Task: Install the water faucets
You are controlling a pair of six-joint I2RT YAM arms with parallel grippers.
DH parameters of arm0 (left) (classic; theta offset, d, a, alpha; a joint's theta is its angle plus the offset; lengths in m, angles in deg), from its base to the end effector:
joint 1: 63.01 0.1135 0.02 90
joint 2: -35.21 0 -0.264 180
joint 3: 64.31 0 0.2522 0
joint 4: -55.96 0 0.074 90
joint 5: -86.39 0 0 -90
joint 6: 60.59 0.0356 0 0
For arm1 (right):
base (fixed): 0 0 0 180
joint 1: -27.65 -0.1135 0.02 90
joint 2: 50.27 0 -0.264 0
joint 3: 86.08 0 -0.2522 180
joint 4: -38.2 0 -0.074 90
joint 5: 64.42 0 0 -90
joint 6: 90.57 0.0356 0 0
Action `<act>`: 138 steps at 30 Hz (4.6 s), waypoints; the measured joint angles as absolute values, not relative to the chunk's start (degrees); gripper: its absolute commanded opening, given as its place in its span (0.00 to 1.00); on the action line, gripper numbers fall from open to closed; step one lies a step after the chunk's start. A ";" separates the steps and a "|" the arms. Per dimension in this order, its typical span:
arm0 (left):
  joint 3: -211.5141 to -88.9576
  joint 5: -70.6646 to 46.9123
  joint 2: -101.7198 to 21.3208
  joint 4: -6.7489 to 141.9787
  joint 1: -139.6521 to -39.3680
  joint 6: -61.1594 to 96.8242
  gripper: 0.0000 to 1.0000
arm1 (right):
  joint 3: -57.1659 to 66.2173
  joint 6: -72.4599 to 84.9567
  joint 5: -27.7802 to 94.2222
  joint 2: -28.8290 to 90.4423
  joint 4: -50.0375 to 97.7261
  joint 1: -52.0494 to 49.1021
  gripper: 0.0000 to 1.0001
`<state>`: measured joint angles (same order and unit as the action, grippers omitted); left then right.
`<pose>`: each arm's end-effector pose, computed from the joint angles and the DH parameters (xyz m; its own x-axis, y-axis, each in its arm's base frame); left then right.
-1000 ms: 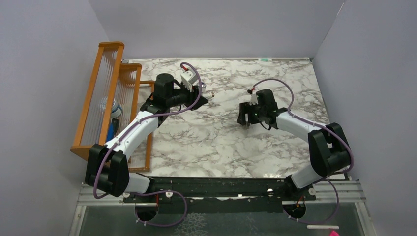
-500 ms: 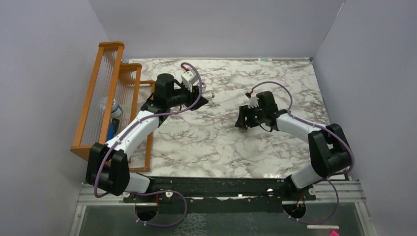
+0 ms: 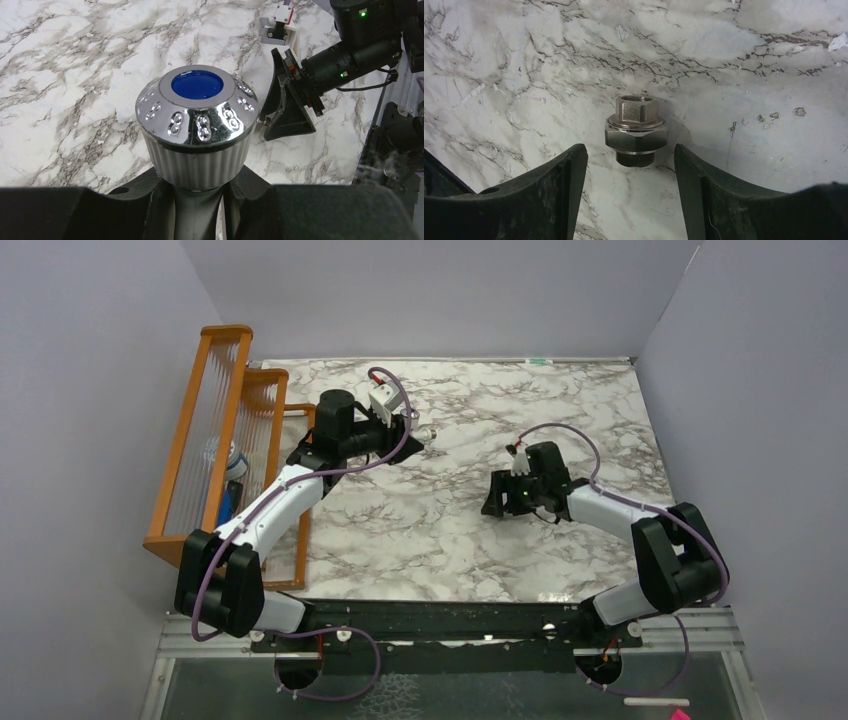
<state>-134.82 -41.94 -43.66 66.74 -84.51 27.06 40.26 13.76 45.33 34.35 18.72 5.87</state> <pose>0.2849 -0.1359 0.3024 -0.3389 0.0989 -0.9356 0.8194 0.5196 -0.2419 0.2555 0.1151 0.1637 -0.8295 -0.0806 -0.5526 -0.3548 0.8402 0.4100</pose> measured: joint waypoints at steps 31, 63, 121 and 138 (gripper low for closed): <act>-134.82 -42.23 -44.63 66.74 -84.51 27.04 0.00 | 59.56 18.92 17.42 28.14 51.14 -5.69 0.69; -134.82 -42.82 -44.76 66.74 -84.51 27.04 0.00 | 57.53 18.57 11.49 30.61 51.62 -8.42 0.00; -151.95 -72.28 -39.12 88.92 -84.90 29.12 0.00 | 27.08 -62.98 45.55 3.24 19.25 -16.75 0.01; -150.03 -72.17 -39.10 75.50 -85.16 14.39 0.00 | 32.72 -77.49 42.95 2.00 29.04 -19.83 0.01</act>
